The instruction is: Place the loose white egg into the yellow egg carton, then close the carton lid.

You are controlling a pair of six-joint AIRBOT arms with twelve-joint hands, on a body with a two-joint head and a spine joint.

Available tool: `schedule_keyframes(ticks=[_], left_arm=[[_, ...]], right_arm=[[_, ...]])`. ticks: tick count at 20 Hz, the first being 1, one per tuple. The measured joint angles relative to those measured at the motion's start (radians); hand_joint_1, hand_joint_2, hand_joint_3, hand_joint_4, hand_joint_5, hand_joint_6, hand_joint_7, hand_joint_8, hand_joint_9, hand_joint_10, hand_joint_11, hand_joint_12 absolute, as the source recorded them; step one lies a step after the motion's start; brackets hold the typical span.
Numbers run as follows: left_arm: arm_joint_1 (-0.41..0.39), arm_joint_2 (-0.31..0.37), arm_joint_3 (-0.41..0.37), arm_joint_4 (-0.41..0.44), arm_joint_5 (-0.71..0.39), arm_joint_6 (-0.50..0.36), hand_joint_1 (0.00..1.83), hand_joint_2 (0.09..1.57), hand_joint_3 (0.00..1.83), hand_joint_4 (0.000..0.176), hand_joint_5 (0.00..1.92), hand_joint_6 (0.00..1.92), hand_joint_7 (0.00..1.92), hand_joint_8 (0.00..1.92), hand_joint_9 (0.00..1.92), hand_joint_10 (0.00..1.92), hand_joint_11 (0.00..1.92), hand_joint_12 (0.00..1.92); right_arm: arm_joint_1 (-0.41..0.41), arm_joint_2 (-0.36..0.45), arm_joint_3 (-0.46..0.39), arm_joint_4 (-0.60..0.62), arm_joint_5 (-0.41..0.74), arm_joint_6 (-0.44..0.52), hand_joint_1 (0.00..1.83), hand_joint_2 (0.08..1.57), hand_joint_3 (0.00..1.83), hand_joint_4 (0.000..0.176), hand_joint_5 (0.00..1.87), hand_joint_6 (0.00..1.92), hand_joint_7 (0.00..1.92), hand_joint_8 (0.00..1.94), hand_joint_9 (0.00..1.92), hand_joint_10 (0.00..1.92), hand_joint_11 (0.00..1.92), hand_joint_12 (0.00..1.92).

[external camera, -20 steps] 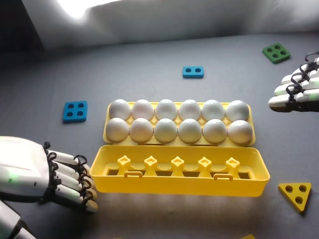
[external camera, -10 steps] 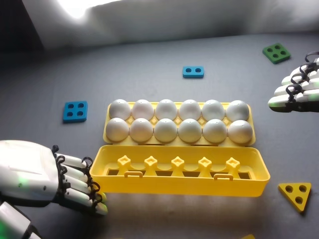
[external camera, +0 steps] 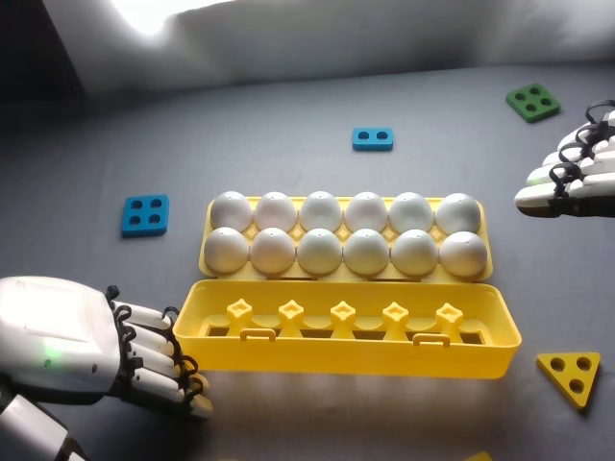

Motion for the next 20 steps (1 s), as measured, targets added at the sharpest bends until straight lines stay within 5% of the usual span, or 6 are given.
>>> schedule_keyframes(ticks=[13, 20], left_arm=[[-0.075, 0.005, 0.063, -0.043, -0.022, -0.061, 0.00, 1.17, 0.00, 0.000, 0.25, 0.00, 0.25, 0.00, 0.20, 0.00, 0.00, 0.33], [-0.097, -0.002, 0.141, -0.172, -0.011, -0.070, 0.00, 1.16, 0.00, 0.000, 0.25, 0.00, 0.24, 0.00, 0.19, 0.00, 0.00, 0.32]], right_arm=[[-0.001, 0.000, -0.008, -0.001, 0.016, 0.000, 0.00, 1.46, 0.01, 0.000, 0.28, 0.00, 0.27, 0.00, 0.24, 0.00, 0.00, 0.63], [-0.001, 0.000, -0.008, -0.001, 0.015, 0.000, 0.00, 1.57, 0.03, 0.000, 0.30, 0.00, 0.30, 0.00, 0.25, 0.00, 0.00, 0.71]])
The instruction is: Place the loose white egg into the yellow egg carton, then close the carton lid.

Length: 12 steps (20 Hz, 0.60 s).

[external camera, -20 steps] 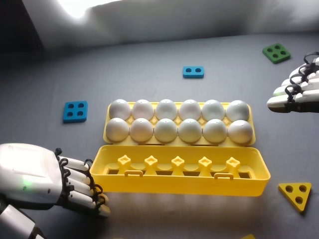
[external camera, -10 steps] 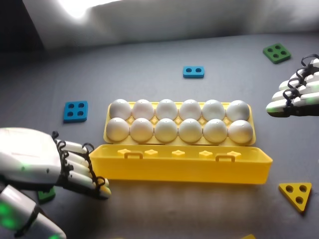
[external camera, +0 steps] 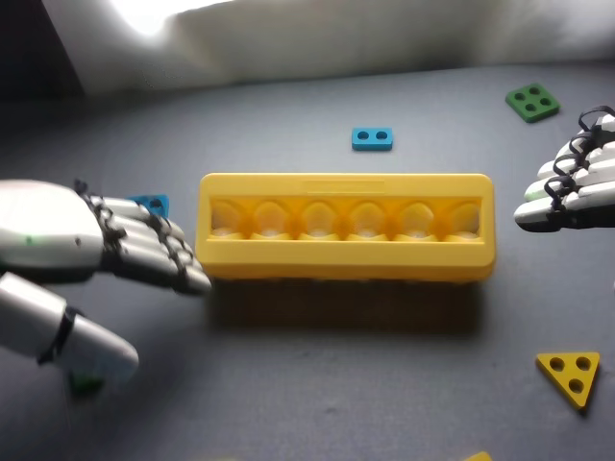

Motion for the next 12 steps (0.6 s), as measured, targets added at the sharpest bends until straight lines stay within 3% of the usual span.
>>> schedule_keyframes(ticks=[4, 12], left_arm=[[0.008, -0.009, 0.018, 0.000, 0.063, 0.026, 0.00, 1.15, 0.00, 0.000, 0.26, 0.00, 0.25, 0.00, 0.20, 0.00, 0.00, 0.37], [0.008, -0.008, 0.026, -0.001, 0.073, 0.037, 0.00, 1.15, 0.00, 0.000, 0.26, 0.00, 0.25, 0.00, 0.20, 0.00, 0.00, 0.34]], right_arm=[[0.000, 0.000, 0.000, -0.004, 0.005, -0.001, 0.00, 1.57, 0.04, 0.000, 0.30, 0.00, 0.29, 0.00, 0.25, 0.01, 0.00, 0.68], [0.000, 0.000, -0.002, -0.011, 0.007, -0.001, 0.00, 1.57, 0.05, 0.000, 0.29, 0.00, 0.28, 0.00, 0.23, 0.00, 0.00, 0.63]])
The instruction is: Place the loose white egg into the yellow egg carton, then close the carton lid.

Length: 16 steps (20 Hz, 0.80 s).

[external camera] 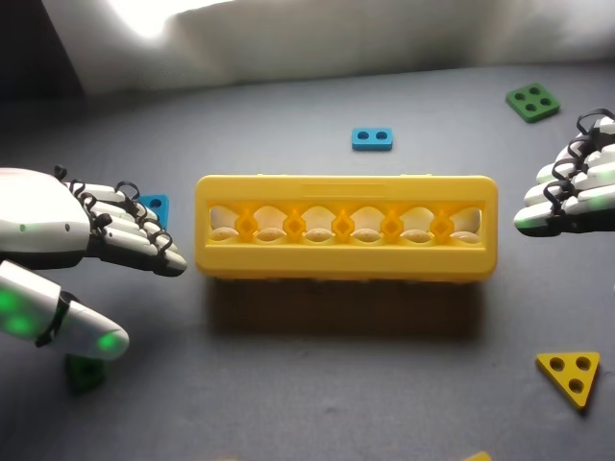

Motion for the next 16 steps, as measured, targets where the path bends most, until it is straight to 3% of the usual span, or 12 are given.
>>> schedule_keyframes(ticks=[16], left_arm=[[-0.040, 0.018, 0.044, 0.050, -0.135, 0.010, 0.00, 1.14, 0.00, 0.000, 0.24, 0.00, 0.23, 0.00, 0.18, 0.00, 0.00, 0.29]], right_arm=[[0.000, 0.000, -0.010, -0.014, -0.002, -0.001, 0.00, 1.57, 0.02, 0.000, 0.30, 0.01, 0.29, 0.00, 0.24, 0.00, 0.00, 0.64]])
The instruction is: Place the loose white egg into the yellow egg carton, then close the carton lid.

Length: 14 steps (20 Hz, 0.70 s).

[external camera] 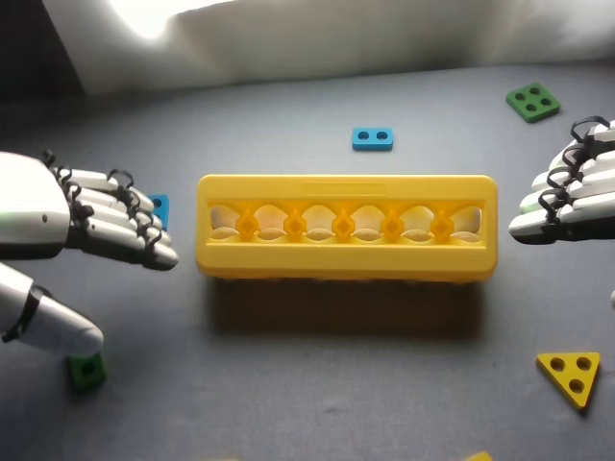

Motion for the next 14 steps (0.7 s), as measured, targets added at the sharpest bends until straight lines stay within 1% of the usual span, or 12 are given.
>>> schedule_keyframes(ticks=[3, 5, 7, 9, 13, 14], left_arm=[[-0.019, 0.005, -0.009, -0.023, -0.011, 0.016, 0.00, 1.14, 0.00, 0.000, 0.24, 0.00, 0.23, 0.00, 0.19, 0.00, 0.00, 0.32], [-0.024, 0.006, -0.025, -0.018, -0.008, 0.026, 0.00, 1.14, 0.00, 0.000, 0.23, 0.00, 0.22, 0.00, 0.18, 0.00, 0.00, 0.34], [-0.030, 0.005, -0.026, -0.027, -0.007, 0.034, 0.00, 1.14, 0.00, 0.000, 0.24, 0.00, 0.22, 0.00, 0.18, 0.00, 0.00, 0.35], [-0.035, 0.005, -0.039, -0.053, 0.006, 0.041, 0.00, 1.14, 0.00, 0.000, 0.21, 0.00, 0.19, 0.00, 0.15, 0.00, 0.00, 0.29], [-0.035, 0.000, -0.079, -0.044, 0.021, 0.072, 0.00, 1.14, 0.00, 0.000, 0.18, 0.00, 0.15, 0.00, 0.12, 0.00, 0.00, 0.26], [-0.035, 0.000, -0.090, -0.047, 0.027, 0.077, 0.00, 1.14, 0.00, 0.000, 0.16, 0.00, 0.14, 0.00, 0.12, 0.00, 0.00, 0.26]], right_arm=[[0.000, 0.000, 0.000, -0.005, 0.000, 0.000, 0.00, 1.57, 0.02, 0.000, 0.29, 0.00, 0.28, 0.00, 0.23, 0.00, 0.00, 0.60], [0.000, 0.000, 0.000, -0.008, 0.000, 0.000, 0.00, 1.57, 0.04, 0.000, 0.30, 0.00, 0.29, 0.00, 0.24, 0.00, 0.00, 0.62], [0.000, 0.000, -0.001, -0.010, 0.000, 0.000, 0.00, 1.57, 0.03, 0.000, 0.29, 0.00, 0.27, 0.00, 0.22, 0.00, 0.00, 0.57], [0.000, 0.000, -0.001, -0.013, 0.000, -0.001, 0.00, 1.57, 0.05, 0.000, 0.29, 0.00, 0.28, 0.00, 0.22, 0.00, 0.00, 0.56], [0.000, 0.000, -0.001, -0.014, 0.001, 0.000, 0.00, 1.57, 0.05, 0.000, 0.30, 0.00, 0.29, 0.00, 0.23, 0.00, 0.00, 0.62], [0.000, 0.000, -0.001, -0.013, 0.001, 0.000, 0.00, 1.57, 0.04, 0.000, 0.29, 0.00, 0.28, 0.00, 0.22, 0.00, 0.00, 0.59]])
